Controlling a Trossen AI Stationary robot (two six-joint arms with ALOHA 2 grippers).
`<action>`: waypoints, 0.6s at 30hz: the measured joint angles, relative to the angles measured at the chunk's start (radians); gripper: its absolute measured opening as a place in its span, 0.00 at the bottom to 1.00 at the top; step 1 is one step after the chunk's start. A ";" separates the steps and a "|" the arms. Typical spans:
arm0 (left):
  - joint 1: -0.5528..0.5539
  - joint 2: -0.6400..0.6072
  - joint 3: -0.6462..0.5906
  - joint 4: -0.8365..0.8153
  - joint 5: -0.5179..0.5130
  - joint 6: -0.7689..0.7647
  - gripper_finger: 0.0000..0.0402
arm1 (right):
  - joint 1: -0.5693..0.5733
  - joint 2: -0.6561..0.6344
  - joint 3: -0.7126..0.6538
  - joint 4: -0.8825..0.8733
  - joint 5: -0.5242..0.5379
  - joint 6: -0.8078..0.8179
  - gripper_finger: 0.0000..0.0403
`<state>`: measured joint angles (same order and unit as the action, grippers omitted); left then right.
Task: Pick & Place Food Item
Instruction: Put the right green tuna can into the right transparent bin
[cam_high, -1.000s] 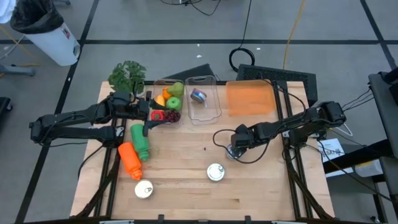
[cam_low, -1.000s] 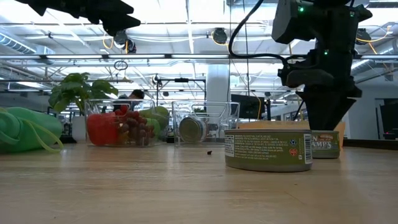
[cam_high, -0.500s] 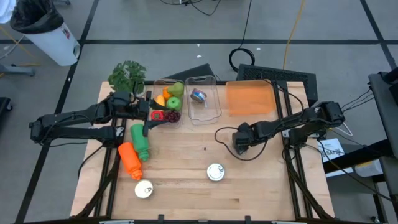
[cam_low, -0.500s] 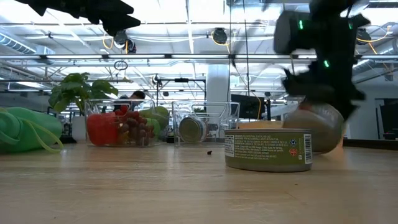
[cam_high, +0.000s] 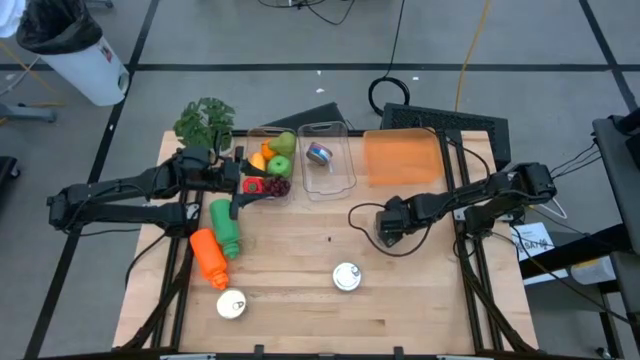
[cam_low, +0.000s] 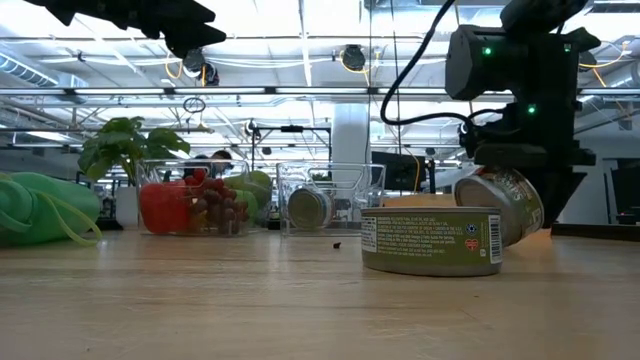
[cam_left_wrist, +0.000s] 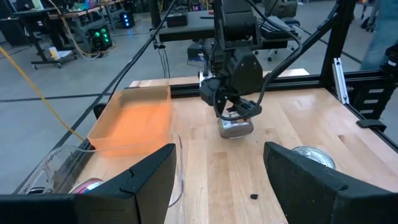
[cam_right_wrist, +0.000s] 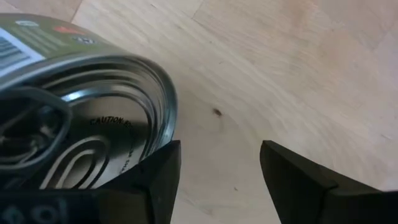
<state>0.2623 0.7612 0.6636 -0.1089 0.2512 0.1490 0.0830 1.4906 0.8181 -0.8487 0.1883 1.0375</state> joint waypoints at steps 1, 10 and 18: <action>0.000 0.000 0.000 0.000 0.000 0.000 0.63 | -0.001 0.000 0.000 -0.006 -0.003 -0.001 0.52; 0.000 0.000 0.000 0.000 0.000 -0.046 0.63 | -0.025 -0.001 0.001 -0.055 -0.009 -0.013 0.52; -0.001 0.065 0.000 0.053 0.001 -0.110 0.63 | -0.031 -0.001 0.001 -0.069 -0.007 -0.028 0.52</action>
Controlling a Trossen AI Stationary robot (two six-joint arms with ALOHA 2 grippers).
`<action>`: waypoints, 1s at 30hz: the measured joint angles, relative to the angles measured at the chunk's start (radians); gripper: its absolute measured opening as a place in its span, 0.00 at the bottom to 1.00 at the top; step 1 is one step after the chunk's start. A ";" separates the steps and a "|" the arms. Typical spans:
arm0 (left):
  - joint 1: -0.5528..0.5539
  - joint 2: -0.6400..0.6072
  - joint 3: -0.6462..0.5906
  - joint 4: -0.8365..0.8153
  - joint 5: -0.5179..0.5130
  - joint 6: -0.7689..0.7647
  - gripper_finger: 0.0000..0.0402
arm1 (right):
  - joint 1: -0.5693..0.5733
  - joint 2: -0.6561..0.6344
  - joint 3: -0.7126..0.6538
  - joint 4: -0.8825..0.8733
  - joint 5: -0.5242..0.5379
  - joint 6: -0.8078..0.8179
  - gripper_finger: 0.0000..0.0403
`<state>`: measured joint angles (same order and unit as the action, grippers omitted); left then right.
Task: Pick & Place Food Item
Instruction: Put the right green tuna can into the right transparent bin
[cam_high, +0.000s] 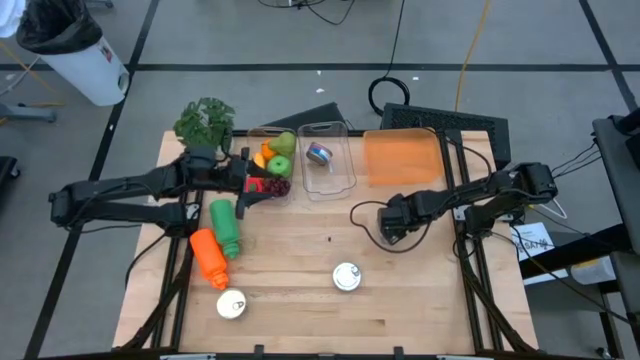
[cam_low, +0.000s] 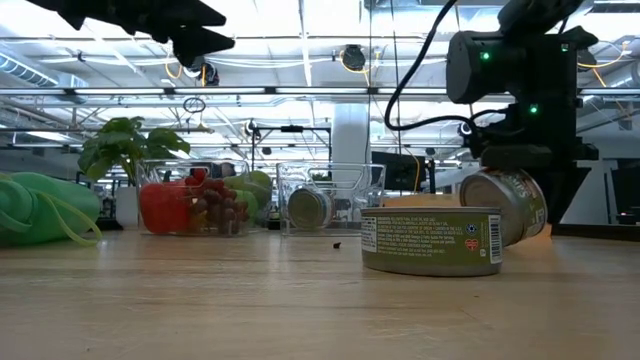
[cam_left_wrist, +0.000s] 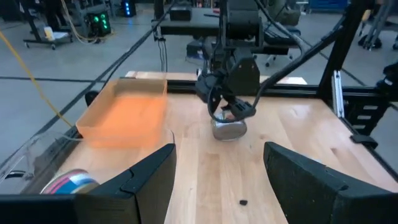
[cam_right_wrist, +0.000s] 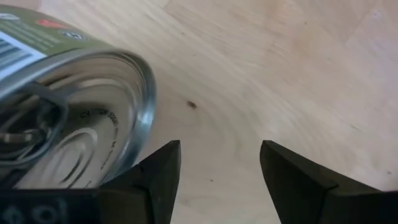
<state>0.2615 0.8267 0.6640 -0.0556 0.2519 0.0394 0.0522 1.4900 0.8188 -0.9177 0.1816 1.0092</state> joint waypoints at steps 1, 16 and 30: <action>0.000 0.013 0.000 0.007 0.000 -0.001 0.63 | -0.002 0.000 0.000 -0.009 0.000 0.000 0.52; -0.003 0.201 0.000 0.113 0.000 0.008 0.63 | -0.046 0.000 0.000 -0.069 -0.003 -0.001 0.52; -0.003 0.203 0.000 0.113 0.000 0.008 0.63 | -0.053 -0.062 0.002 -0.134 0.001 0.014 0.52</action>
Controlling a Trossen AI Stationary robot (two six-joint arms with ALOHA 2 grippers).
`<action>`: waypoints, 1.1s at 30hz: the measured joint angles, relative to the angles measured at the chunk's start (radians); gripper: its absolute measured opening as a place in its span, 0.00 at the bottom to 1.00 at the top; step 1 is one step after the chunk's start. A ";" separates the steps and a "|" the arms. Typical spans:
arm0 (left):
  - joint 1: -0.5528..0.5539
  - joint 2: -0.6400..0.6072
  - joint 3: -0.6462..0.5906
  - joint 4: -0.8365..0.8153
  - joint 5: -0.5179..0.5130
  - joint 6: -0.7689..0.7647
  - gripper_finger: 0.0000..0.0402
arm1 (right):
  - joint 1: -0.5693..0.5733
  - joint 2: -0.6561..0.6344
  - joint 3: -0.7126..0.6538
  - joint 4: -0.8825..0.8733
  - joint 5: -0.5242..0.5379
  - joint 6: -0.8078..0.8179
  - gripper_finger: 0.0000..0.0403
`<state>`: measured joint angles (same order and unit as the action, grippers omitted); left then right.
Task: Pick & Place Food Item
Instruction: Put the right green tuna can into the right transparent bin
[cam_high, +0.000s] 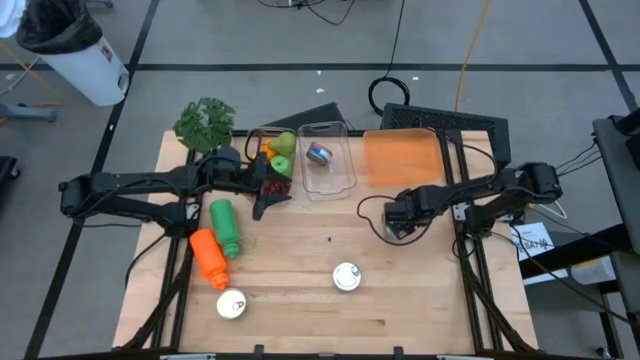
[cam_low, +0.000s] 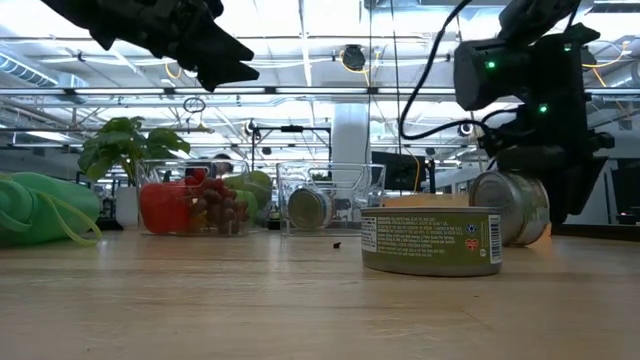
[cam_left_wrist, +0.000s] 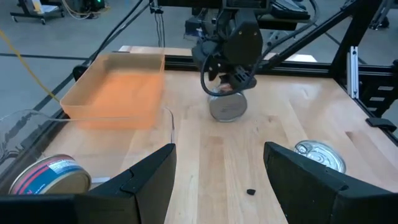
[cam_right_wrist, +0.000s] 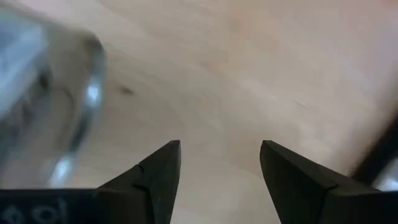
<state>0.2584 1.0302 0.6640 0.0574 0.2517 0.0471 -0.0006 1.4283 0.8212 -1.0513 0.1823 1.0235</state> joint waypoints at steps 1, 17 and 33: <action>0.000 0.000 0.000 0.000 0.000 0.000 0.63 | 0.000 -0.013 -0.002 -0.005 0.009 0.010 0.52; 0.000 0.000 0.000 -0.002 0.000 0.000 0.63 | 0.081 -0.285 0.001 0.019 0.184 0.153 0.52; 0.000 0.000 0.000 -0.002 0.000 0.037 0.63 | 0.196 -0.131 0.003 0.291 0.294 0.160 0.52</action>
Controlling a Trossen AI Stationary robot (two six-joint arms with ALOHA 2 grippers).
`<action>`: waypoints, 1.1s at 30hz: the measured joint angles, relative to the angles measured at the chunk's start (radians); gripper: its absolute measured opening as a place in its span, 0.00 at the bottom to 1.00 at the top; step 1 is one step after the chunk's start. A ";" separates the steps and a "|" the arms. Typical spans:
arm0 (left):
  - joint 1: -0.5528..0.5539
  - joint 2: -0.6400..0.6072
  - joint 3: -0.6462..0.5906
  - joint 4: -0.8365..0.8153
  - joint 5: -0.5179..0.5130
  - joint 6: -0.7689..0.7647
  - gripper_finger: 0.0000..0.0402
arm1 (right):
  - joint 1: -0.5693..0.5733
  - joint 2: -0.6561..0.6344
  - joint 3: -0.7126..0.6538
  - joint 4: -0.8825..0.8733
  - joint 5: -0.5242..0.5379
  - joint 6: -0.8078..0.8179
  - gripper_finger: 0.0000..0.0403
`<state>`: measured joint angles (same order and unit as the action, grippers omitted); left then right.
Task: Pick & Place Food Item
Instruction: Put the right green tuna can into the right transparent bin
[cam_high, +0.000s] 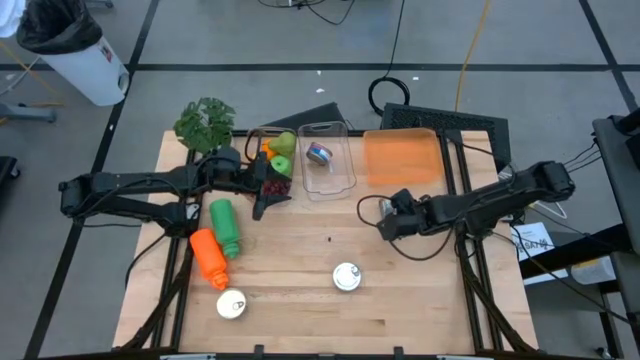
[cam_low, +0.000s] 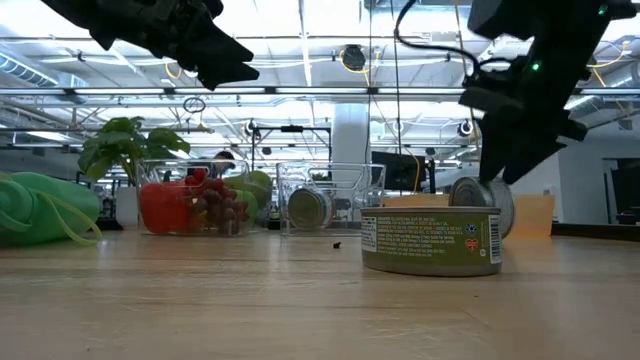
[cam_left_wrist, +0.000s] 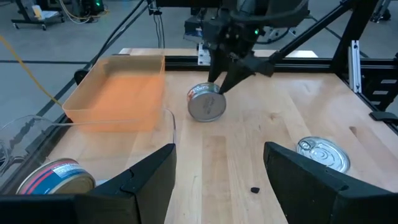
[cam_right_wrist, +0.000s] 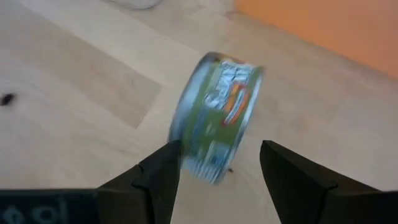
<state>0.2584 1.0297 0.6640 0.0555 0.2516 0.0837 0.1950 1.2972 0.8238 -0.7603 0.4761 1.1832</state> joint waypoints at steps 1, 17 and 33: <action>0.000 0.000 0.000 0.000 0.000 0.000 0.63 | -0.003 0.013 0.000 0.001 0.001 0.001 0.52; 0.000 0.000 0.000 0.000 0.000 -0.003 0.63 | -0.012 0.096 0.000 0.099 0.111 0.087 0.52; 0.000 0.000 0.000 0.000 0.000 -0.004 0.63 | -0.014 0.096 0.000 0.096 0.190 0.115 0.52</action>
<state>0.2584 1.0294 0.6640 0.0555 0.2516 0.0794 0.1806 1.3930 0.8242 -0.6647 0.6664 1.2980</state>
